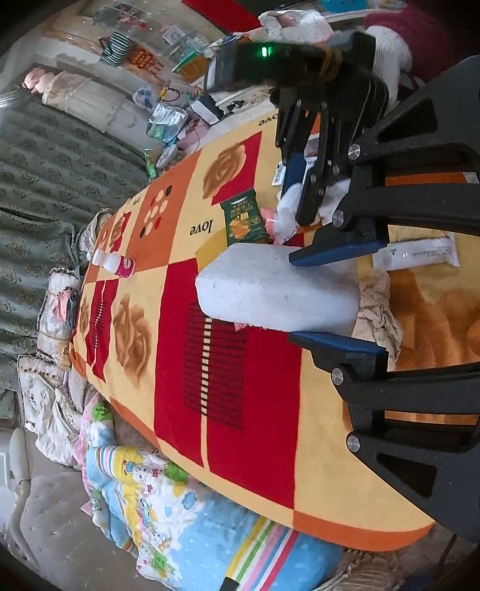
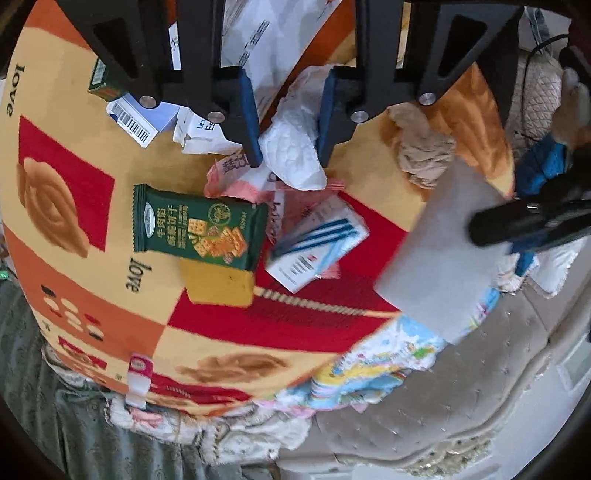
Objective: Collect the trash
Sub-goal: 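Grasp the white foam block with the left tool while the right tool grasps a white crumpled tissue, then carry the foam block and tissue over the black bin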
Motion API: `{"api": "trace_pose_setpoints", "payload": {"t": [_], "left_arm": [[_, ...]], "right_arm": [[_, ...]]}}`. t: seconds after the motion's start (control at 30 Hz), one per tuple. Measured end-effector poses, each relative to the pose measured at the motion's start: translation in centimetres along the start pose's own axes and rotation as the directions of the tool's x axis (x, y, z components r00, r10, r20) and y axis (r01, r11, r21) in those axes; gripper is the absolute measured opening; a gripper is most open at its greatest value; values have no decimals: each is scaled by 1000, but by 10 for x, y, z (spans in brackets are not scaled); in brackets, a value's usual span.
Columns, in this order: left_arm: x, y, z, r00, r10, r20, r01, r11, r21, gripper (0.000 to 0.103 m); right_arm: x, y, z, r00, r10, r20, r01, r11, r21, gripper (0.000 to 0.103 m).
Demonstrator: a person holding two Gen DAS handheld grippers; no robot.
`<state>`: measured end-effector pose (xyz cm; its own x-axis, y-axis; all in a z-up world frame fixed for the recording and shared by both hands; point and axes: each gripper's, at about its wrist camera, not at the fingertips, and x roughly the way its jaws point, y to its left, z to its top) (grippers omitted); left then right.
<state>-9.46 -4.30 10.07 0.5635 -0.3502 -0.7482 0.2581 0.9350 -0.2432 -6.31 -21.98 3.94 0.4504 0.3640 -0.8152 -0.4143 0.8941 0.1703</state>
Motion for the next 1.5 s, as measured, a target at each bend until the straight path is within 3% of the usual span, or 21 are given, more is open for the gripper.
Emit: {"api": "trace_pose_setpoints", "payload": {"t": [0.2, 0.43, 1.0, 1.5], "left_arm": [[-6, -19, 6, 1000, 1, 32, -2, 1000, 27, 33], [-6, -55, 13, 998, 8, 61, -12, 997, 76, 33], [11, -154, 17, 996, -44, 75, 27, 976, 218, 33], [37, -253, 7, 989, -144, 13, 132, 937, 325, 33]], "right_arm": [[-40, -3, 2, 995, 41, 92, -45, 998, 43, 26], [-79, -12, -1, 986, 7, 167, -17, 998, 57, 26], [-140, -84, -47, 965, -151, 217, 108, 974, 198, 26], [-199, -166, -112, 924, -318, 211, 221, 897, 382, 26]]}}
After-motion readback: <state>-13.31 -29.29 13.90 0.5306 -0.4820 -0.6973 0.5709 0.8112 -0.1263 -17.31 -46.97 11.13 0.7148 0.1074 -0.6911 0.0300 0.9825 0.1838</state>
